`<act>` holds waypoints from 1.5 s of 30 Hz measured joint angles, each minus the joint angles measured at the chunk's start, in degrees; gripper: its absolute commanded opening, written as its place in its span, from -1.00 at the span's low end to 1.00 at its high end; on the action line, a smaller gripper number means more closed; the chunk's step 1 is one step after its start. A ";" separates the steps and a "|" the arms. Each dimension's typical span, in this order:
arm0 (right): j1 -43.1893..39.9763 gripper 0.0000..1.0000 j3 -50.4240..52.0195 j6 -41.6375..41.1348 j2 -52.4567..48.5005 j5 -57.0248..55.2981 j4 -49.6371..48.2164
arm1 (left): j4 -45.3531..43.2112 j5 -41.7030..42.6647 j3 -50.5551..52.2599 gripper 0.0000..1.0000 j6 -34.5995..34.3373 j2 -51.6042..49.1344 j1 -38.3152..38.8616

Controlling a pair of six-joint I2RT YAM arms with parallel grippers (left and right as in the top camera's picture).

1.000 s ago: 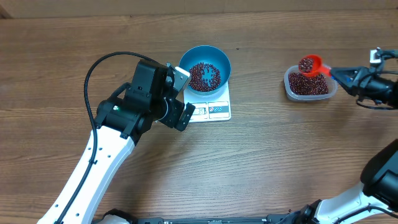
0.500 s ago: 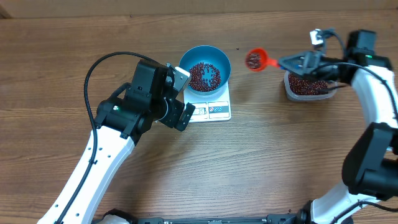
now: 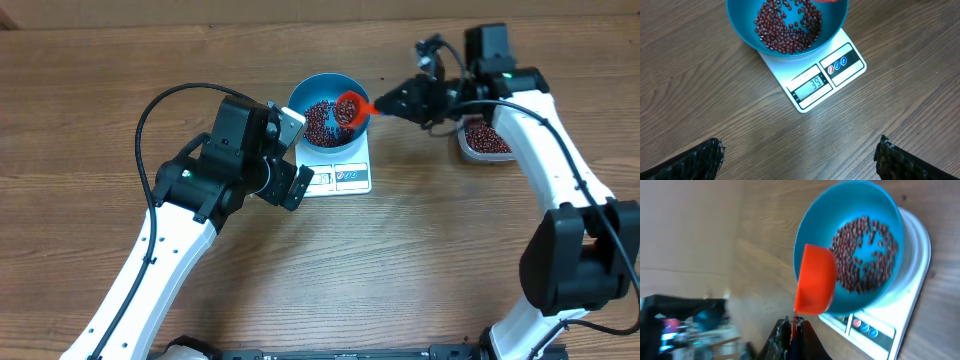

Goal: Scoop item into bowl and weigh 150g on scale
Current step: 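Carry the filled scoop over the blue bowl with the right gripper, then tip the scoop to pour beans into the blue bowl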

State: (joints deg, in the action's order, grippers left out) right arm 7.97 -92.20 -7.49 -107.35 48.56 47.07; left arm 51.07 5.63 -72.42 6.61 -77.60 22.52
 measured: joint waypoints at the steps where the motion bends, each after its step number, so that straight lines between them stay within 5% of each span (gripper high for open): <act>1: 0.96 -0.93 -1.27 0.00 0.02 -1.81 0.50 | 0.00 0.00 0.00 0.99 0.00 0.00 0.00; 10: 13.16 -0.93 -13.16 2.54 0.00 -30.51 10.21 | 0.00 0.00 0.00 1.00 0.02 0.00 0.00; 21: 24.37 -0.93 -15.28 6.16 0.02 -56.89 11.34 | 0.00 -0.02 0.02 0.99 0.02 0.00 0.00; 45: 24.28 -0.93 -15.28 8.63 0.00 -57.83 11.61 | 0.00 -0.02 0.00 0.98 0.02 0.00 0.00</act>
State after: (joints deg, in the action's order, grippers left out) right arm 32.25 -107.48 1.15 -107.35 -9.28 58.67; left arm 51.07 5.61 -72.42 6.63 -77.60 22.52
